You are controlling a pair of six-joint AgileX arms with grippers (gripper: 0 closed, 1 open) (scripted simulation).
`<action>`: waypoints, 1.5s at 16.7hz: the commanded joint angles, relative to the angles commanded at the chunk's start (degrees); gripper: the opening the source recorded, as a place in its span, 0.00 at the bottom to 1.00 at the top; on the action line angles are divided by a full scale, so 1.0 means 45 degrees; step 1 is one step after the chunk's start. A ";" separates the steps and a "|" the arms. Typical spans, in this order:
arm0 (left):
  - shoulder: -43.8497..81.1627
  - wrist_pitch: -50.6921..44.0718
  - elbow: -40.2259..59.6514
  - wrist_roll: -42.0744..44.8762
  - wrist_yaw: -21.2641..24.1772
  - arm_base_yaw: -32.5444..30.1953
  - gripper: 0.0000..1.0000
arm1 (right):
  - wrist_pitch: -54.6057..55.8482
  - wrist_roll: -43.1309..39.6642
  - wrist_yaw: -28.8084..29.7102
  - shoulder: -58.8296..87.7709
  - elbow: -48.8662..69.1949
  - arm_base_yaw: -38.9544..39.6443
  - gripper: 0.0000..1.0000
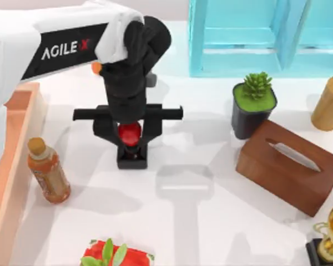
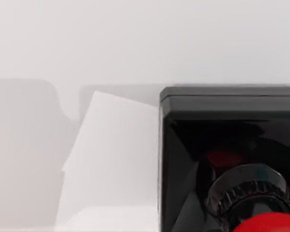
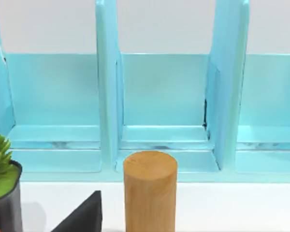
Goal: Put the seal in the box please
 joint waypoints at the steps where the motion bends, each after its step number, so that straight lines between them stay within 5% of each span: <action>1: 0.0001 -0.0162 0.0156 0.0002 0.0001 -0.0015 0.00 | 0.0000 0.0000 0.0000 0.0000 0.0000 0.0000 1.00; 10: -0.0370 -0.4505 0.4108 -0.0048 -0.0004 -0.0034 0.00 | 0.0000 0.0000 0.0000 0.0000 0.0000 0.0000 1.00; 17: -0.0462 -0.4759 0.4259 0.0149 -0.0004 0.0165 0.00 | 0.0000 0.0000 0.0000 0.0000 0.0000 0.0000 1.00; 21: -0.1394 -0.4726 0.3410 0.1964 0.0032 0.2010 0.00 | 0.0000 0.0000 0.0000 0.0000 0.0000 0.0000 1.00; 25: -0.2981 -0.4639 0.1830 0.5581 0.0061 0.5709 0.00 | 0.0000 0.0000 0.0000 0.0000 0.0000 0.0000 1.00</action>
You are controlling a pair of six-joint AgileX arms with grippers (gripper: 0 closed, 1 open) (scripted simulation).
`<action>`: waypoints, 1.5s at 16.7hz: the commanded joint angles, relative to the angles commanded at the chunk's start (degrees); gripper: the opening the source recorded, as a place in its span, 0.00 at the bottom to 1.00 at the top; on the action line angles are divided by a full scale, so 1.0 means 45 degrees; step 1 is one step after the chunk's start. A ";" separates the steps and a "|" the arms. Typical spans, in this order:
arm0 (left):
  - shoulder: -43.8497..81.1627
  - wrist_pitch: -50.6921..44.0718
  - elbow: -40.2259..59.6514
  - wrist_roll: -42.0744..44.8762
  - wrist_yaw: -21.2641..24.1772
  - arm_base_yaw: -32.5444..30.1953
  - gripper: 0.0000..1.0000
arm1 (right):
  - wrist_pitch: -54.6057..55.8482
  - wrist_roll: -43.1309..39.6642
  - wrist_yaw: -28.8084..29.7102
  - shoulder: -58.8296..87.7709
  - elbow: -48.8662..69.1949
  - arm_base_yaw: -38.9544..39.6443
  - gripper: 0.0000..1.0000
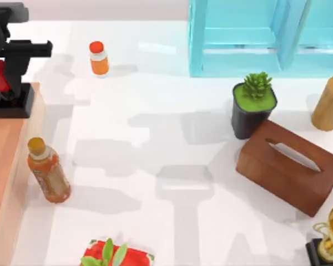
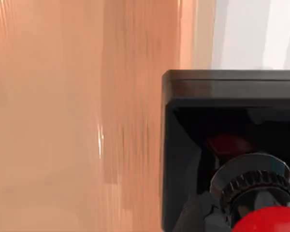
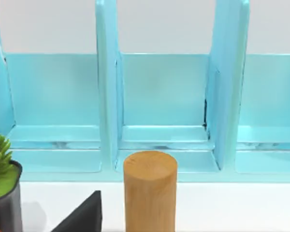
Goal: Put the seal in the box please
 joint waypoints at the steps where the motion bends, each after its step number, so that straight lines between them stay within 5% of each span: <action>1: -0.0419 0.0022 -0.0417 0.1018 0.0005 0.1018 0.00 | 0.0000 0.0000 0.0000 0.0000 0.0000 0.0000 1.00; 7: -0.2435 0.0240 -0.2355 0.4590 0.0041 0.4551 0.00 | 0.0000 0.0000 0.0000 0.0000 0.0000 0.0000 1.00; 14: -0.2484 0.0458 -0.2640 0.4759 0.0015 0.4644 0.00 | 0.0000 0.0000 0.0000 0.0000 0.0000 0.0000 1.00; 25: -0.2451 0.3517 -0.5627 0.4774 0.0044 0.4730 0.00 | 0.0000 0.0000 0.0000 0.0000 0.0000 0.0000 1.00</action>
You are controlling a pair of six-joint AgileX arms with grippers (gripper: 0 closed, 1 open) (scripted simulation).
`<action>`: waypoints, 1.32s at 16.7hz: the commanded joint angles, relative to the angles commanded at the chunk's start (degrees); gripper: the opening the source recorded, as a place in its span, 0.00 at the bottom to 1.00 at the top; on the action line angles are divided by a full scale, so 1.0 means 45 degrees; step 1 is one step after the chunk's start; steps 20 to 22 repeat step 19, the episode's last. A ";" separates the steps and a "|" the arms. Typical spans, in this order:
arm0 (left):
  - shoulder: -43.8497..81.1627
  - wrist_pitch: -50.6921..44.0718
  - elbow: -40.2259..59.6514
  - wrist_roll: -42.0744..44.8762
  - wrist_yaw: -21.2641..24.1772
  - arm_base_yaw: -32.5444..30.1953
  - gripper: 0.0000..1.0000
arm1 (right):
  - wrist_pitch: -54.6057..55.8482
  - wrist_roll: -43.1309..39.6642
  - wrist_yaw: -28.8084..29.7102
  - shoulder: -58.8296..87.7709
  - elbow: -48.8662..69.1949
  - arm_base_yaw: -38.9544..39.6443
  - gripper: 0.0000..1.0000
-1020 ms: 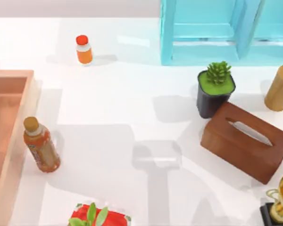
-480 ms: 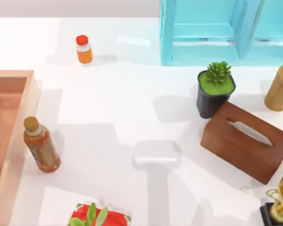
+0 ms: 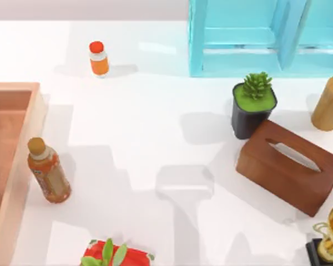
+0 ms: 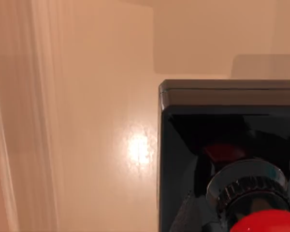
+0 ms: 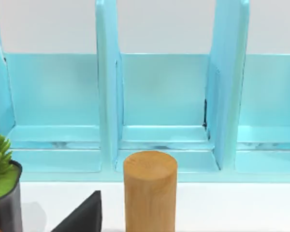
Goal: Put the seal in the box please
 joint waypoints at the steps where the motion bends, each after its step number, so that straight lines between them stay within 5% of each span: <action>1: 0.0000 0.0000 0.0000 0.0000 0.0000 0.0000 0.08 | 0.0000 0.0000 0.0000 0.0000 0.0000 0.0000 1.00; 13: 0.0000 0.0000 0.0000 0.0000 0.0000 0.0000 0.98 | 0.0000 0.0000 0.0000 0.0000 0.0000 0.0000 1.00; 22: 0.0000 0.0000 0.0000 0.0000 0.0000 0.0000 1.00 | 0.0000 0.0000 0.0000 0.0000 0.0000 0.0000 1.00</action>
